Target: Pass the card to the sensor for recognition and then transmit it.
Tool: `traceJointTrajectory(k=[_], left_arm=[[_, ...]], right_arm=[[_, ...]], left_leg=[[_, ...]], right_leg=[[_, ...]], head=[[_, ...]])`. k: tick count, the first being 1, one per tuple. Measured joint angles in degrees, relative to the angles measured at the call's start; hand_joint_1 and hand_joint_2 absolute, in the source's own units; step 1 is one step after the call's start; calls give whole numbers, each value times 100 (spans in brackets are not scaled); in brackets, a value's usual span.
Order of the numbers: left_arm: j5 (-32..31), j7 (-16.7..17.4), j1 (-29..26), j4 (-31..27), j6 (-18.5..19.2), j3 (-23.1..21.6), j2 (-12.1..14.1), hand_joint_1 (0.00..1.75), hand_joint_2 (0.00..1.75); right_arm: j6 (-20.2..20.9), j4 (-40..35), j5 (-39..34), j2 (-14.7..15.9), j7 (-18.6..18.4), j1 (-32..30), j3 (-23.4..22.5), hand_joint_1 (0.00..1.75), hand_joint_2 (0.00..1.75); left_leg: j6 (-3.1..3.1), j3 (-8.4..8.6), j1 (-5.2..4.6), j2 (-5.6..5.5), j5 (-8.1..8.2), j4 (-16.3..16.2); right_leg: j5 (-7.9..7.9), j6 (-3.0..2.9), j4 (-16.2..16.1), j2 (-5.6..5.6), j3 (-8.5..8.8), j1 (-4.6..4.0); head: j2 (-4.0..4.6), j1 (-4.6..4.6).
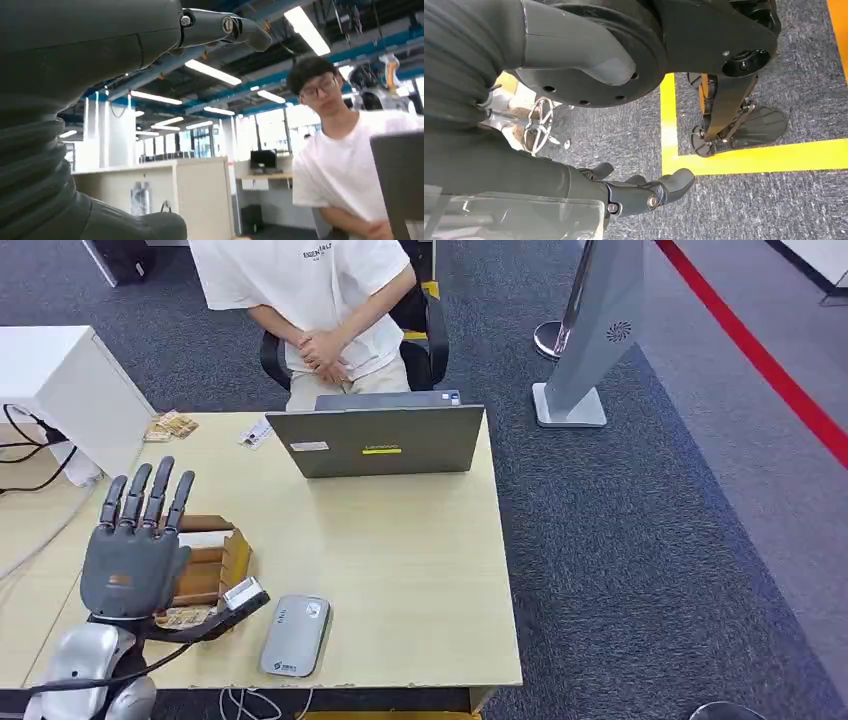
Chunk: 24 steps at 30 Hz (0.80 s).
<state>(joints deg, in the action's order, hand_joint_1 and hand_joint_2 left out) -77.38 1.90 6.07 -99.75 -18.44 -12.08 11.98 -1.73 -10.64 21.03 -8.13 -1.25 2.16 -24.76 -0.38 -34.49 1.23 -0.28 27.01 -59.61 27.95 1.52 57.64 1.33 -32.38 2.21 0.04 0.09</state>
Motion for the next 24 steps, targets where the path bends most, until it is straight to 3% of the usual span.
traceJointTrajectory(k=[8,15,24], left_arm=[[143,-2,-55,120,533,-167,116,0,175],[1282,-546,-42,319,1415,-444,262,0,175],[1423,-625,-54,441,1468,-606,371,0,175]], right_arm=[[9,0,59,-15,-61,1,-99,0,175],[118,-7,144,-15,-90,2,-151,0,175],[160,-9,177,-15,-92,3,-221,0,175]], left_leg=[[0,0,0,-1,0,0],[0,1,0,-1,0,0],[-1,0,0,-1,0,0]], right_leg=[[0,-1,0,-1,0,0],[0,-1,0,-1,-1,0],[-1,-1,1,-1,0,0]], head=[[0,0],[0,0],[0,-2]])
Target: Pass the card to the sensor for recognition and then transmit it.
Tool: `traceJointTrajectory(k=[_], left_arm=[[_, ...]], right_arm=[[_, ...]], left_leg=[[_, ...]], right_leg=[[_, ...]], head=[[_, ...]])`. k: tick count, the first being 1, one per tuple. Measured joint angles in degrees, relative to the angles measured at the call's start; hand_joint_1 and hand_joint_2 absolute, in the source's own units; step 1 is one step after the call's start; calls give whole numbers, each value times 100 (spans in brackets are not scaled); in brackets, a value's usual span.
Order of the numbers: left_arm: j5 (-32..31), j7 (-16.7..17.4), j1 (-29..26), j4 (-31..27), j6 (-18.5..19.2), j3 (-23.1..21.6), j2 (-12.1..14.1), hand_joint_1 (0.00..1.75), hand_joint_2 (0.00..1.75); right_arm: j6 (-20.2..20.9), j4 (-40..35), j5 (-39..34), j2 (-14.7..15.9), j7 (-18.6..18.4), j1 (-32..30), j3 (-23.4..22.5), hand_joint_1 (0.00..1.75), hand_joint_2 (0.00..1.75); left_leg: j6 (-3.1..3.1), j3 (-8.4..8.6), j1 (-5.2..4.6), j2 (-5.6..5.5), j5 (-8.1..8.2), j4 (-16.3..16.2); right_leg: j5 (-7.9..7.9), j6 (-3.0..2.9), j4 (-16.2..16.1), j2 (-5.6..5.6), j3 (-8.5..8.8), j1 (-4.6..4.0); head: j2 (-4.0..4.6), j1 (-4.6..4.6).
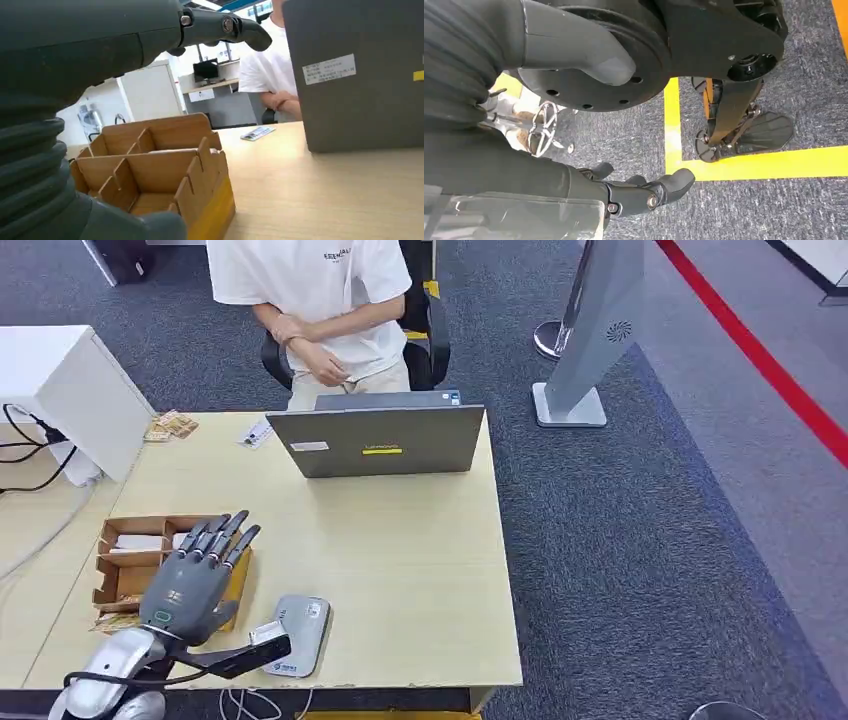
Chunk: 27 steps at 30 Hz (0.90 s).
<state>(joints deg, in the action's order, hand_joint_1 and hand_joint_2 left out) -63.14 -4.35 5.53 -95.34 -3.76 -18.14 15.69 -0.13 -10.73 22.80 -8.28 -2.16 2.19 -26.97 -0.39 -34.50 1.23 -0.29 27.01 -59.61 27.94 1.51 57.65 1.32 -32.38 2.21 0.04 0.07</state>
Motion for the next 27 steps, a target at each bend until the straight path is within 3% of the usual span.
traceJointTrajectory(k=[8,12,27], left_arm=[[-53,0,-118,-4,-94,-111,59,0,175],[-223,109,-387,-107,-324,-120,127,0,175],[-536,203,-1180,-625,-593,-157,232,0,175]], right_arm=[[-83,2,9,-2,-9,0,-20,0,175],[-83,2,0,-2,-20,-8,-44,0,175],[-125,0,20,-2,-210,-26,-162,0,175]], left_leg=[[0,0,0,-1,0,1],[0,1,0,0,0,2],[0,2,0,-2,0,2]], right_leg=[[0,0,0,0,2,0],[1,0,0,0,1,0],[2,2,0,-6,5,0]], head=[[0,0],[0,2],[0,2]])
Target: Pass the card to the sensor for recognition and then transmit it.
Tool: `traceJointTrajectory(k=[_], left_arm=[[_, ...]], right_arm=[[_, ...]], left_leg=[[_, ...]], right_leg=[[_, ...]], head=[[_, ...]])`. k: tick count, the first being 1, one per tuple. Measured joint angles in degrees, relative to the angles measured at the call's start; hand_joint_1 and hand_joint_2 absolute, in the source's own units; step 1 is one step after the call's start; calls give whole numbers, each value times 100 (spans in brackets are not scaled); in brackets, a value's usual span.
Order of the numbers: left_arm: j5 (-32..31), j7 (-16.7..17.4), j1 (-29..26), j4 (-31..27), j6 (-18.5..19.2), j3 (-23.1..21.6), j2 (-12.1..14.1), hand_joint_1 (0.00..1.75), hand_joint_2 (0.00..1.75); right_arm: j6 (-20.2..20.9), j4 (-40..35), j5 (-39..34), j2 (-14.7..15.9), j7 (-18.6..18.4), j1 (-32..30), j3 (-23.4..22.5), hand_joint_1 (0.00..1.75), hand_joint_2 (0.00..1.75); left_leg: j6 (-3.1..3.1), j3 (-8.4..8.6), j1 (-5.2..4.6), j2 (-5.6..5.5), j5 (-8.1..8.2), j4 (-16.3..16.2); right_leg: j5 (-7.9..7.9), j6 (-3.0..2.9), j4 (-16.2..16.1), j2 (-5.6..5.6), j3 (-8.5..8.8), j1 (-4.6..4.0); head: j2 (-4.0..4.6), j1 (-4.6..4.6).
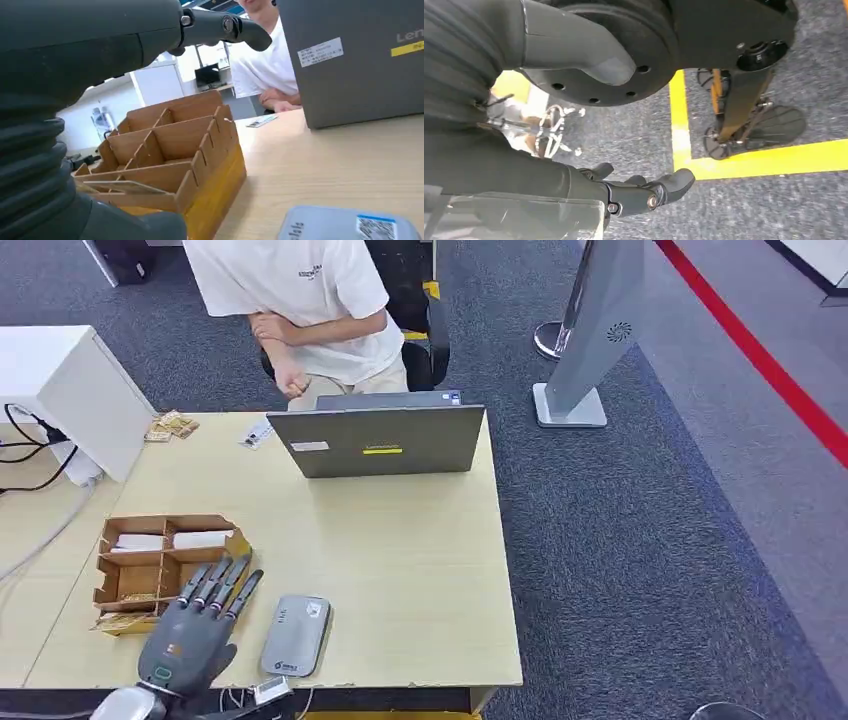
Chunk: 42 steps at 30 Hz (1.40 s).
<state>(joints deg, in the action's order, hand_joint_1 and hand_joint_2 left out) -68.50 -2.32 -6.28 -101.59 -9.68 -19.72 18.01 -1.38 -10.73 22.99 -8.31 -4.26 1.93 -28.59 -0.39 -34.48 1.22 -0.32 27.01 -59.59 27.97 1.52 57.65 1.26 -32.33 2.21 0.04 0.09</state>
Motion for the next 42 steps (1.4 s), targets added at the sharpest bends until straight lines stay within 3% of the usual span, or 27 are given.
traceJointTrajectory(k=[6,10,16,30,42], left_arm=[[-138,63,-238,-135,-212,-55,-18,0,175],[-742,451,-267,-159,-625,-55,-116,0,175],[-1106,772,-275,-225,-675,-52,-251,0,175],[-1281,1067,-298,-225,-820,-28,-424,0,175],[-1196,1388,-593,-225,-1198,405,-686,0,175]], right_arm=[[-4,-2,35,0,-28,-29,-4,0,175],[-2,-13,90,0,107,-32,-15,0,175],[-55,-22,118,-35,127,-9,-88,0,175],[-52,-24,219,-59,125,-9,-138,0,175],[-61,-28,304,-59,109,-33,-153,0,175]], left_leg=[[0,0,0,-5,0,0],[0,-1,0,-7,0,0],[0,0,0,-10,0,0],[0,0,0,-11,0,1],[0,0,0,-14,0,1]], right_leg=[[1,0,0,-3,-1,0],[0,0,0,-5,1,0],[0,0,0,-5,4,0],[0,0,0,-6,4,0],[0,0,0,-10,4,0]], head=[[0,0],[0,0],[0,0],[0,0],[0,0]])
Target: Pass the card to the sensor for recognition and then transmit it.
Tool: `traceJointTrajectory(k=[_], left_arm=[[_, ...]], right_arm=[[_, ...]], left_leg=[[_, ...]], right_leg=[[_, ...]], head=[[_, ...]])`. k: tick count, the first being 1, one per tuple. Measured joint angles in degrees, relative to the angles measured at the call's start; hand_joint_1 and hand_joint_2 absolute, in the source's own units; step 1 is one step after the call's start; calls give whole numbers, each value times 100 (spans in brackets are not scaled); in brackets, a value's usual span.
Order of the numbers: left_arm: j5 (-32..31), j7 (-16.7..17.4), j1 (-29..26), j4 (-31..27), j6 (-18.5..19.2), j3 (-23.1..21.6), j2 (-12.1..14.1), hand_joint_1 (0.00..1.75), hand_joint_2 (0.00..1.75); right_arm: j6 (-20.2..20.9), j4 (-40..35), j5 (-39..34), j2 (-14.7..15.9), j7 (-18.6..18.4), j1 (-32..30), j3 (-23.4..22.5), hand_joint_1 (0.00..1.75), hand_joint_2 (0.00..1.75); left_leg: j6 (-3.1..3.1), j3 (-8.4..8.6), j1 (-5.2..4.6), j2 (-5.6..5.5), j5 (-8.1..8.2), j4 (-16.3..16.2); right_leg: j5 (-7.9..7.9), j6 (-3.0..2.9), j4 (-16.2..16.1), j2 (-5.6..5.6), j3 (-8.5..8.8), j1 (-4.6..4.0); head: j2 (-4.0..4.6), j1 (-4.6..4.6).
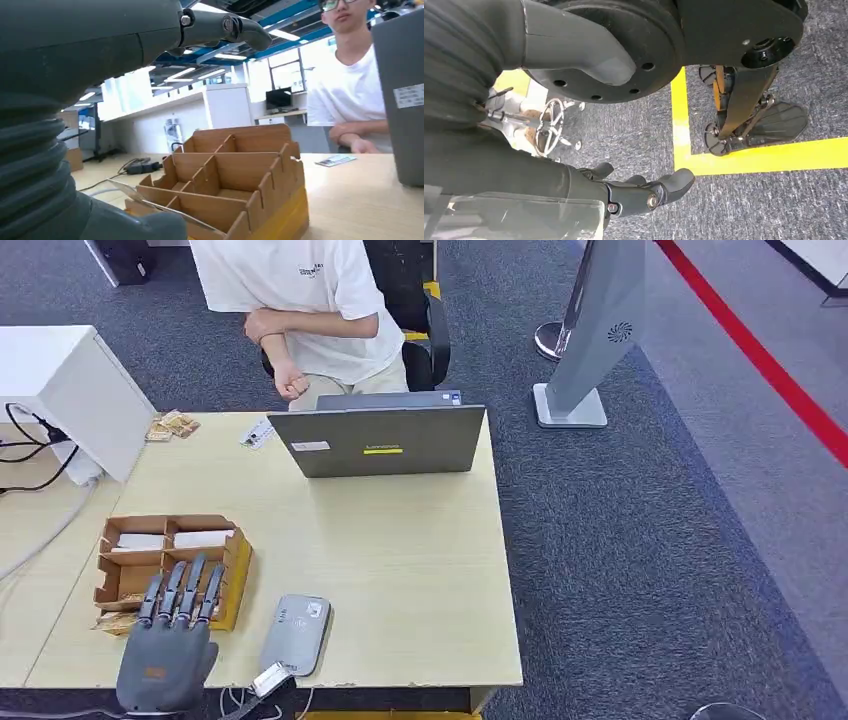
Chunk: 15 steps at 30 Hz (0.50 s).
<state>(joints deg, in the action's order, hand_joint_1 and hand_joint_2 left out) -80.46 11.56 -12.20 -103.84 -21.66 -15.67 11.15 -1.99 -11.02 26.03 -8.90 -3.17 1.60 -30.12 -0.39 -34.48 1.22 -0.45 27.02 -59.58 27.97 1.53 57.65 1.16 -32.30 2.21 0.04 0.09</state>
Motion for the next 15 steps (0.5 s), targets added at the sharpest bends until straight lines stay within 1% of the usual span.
traceJointTrajectory(k=[7,9,13,15], left_arm=[[0,2,-2,0,-2,0,0,0,175],[0,2,-33,0,-9,63,-35,0,175],[179,-28,-171,0,-13,290,-203,0,175],[269,-33,-204,0,-76,468,-291,0,175]], right_arm=[[0,0,0,0,0,0,-2,0,175],[2,-4,0,0,0,1,-20,0,175],[2,-20,92,0,0,-2,-96,0,175],[2,-24,116,0,0,-2,-125,0,175]], left_leg=[[0,0,0,-1,0,0],[0,0,0,-1,0,0],[0,0,0,-4,0,0],[0,0,0,-6,0,0]], right_leg=[[0,0,0,0,0,0],[0,0,0,0,0,0],[0,0,0,-1,0,0],[0,0,0,-4,0,0]], head=[[0,0],[0,0],[0,0],[0,0]])
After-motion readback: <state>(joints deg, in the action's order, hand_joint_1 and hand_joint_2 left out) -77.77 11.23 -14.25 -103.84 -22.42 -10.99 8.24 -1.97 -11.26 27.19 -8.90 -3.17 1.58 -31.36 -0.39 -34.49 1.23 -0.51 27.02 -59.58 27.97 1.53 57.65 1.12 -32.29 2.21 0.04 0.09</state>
